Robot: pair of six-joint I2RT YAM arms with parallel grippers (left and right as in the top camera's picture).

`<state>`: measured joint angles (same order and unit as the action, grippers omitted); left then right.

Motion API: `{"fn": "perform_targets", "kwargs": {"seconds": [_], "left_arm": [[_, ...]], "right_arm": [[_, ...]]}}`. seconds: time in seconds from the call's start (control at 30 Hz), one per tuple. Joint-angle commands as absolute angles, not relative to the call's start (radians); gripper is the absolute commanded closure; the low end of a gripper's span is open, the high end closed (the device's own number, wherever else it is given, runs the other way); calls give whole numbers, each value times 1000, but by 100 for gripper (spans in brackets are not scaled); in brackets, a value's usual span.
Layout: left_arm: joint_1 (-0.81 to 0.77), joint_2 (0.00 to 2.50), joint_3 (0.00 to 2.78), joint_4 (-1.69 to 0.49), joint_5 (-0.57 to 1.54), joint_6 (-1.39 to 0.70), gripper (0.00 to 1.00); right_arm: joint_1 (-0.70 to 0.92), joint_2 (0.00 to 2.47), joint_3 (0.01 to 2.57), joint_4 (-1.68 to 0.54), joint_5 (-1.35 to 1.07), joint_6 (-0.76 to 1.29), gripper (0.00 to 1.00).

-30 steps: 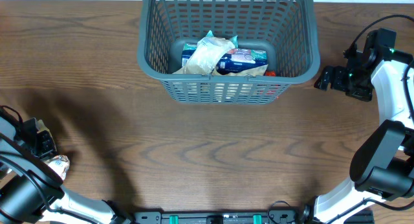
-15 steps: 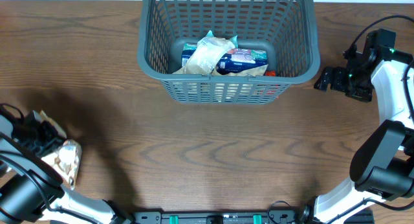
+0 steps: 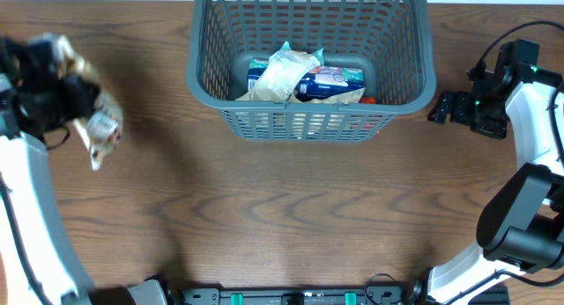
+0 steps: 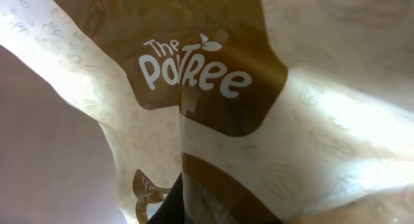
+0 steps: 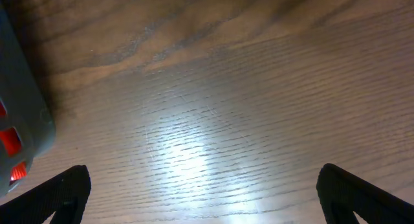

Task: Pack container
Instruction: 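Lift the Pantree pouch with the left gripper and drop it into the basket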

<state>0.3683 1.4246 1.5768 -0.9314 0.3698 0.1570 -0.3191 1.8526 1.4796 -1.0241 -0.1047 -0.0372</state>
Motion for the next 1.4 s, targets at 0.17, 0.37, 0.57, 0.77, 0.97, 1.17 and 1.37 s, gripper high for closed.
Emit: {"fn": "perform_targets", "kwargs": {"seconds": [0.17,0.37,0.57,0.77,0.97,1.17,1.37], "left_arm": [[52,1385,1881,-914,347,268,94],[-169,1418,1926,-813,348,501,94],[-349,1513,1925,-733,406,963,94],[-435,1663,1925,-645,419,1130,83],[-437,1842,1925,-649,419,1118,94],[-437,1983,1925,-667,419,1040,94],[-426,2078,1925,-734,400,1033,94]], "right_arm": [[-311,1851,1478,-1033,-113,-49,1],[-311,1851,1478,-1048,-113,-49,1],[-311,1851,1478,-1053,-113,-49,1],[-311,1851,1478,-1059,-113,-38,1],[-311,1851,1478,-1063,-113,-38,1],[-311,1851,1478,-1063,-113,-38,1],[-311,1851,1478,-1063,-113,-39,1]]}}
